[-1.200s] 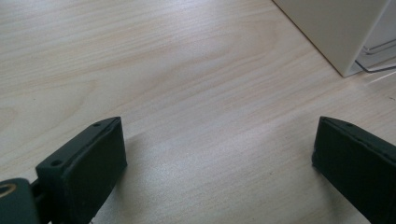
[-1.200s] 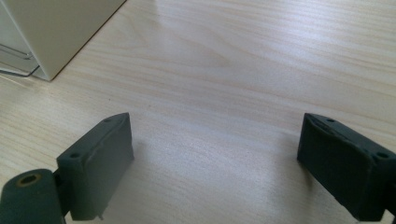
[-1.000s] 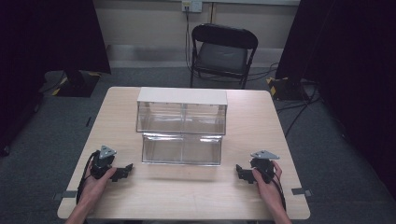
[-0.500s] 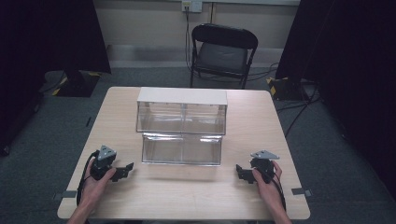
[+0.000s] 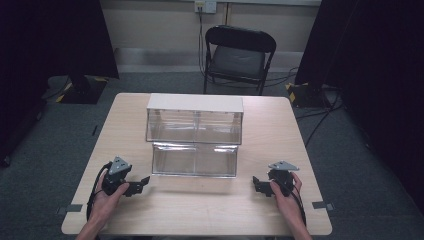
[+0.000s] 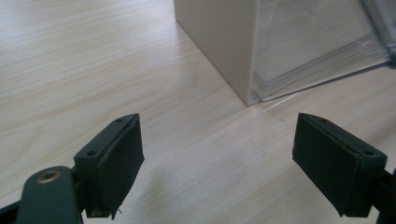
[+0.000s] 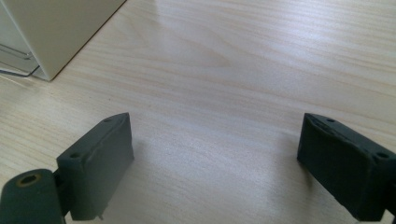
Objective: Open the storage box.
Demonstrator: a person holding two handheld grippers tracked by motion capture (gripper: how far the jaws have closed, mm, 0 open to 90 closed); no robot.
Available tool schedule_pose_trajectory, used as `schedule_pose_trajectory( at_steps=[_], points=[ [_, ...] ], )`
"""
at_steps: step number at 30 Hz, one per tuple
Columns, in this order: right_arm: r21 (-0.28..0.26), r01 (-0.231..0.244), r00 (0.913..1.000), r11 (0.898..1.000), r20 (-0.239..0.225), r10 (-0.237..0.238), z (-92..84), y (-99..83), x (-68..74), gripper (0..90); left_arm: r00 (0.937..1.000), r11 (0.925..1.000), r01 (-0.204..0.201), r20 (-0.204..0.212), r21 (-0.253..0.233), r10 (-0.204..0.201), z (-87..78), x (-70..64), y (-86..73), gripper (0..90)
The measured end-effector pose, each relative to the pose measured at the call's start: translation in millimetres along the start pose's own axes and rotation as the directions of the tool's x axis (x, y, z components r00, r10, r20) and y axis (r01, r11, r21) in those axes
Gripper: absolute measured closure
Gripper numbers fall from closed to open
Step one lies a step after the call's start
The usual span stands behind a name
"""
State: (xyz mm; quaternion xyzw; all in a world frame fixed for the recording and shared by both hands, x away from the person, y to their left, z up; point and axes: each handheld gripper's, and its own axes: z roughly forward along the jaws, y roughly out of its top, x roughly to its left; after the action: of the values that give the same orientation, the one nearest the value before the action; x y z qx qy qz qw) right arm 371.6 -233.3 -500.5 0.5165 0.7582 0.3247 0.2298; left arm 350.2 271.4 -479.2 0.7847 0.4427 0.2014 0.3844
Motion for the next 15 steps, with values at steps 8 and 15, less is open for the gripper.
schedule_pose_trajectory(
  at_steps=[8, 15],
  points=[
    [0.000, 0.000, 1.0000, 1.000, 0.000, 0.000, 0.0, 0.0, 0.0, 9.8, 0.9992, 0.9995, 0.000, 0.040, -0.031, 0.001, -1.2, -9.6, 5.0, 15.9],
    [0.000, 0.000, 1.0000, 1.000, 0.000, 0.000, 0.0, 0.0, 0.0, 9.8, 0.9980, 0.9993, -0.010, 0.063, -0.037, 0.013, -0.1, -14.5, 7.7, 16.1]
  ],
)
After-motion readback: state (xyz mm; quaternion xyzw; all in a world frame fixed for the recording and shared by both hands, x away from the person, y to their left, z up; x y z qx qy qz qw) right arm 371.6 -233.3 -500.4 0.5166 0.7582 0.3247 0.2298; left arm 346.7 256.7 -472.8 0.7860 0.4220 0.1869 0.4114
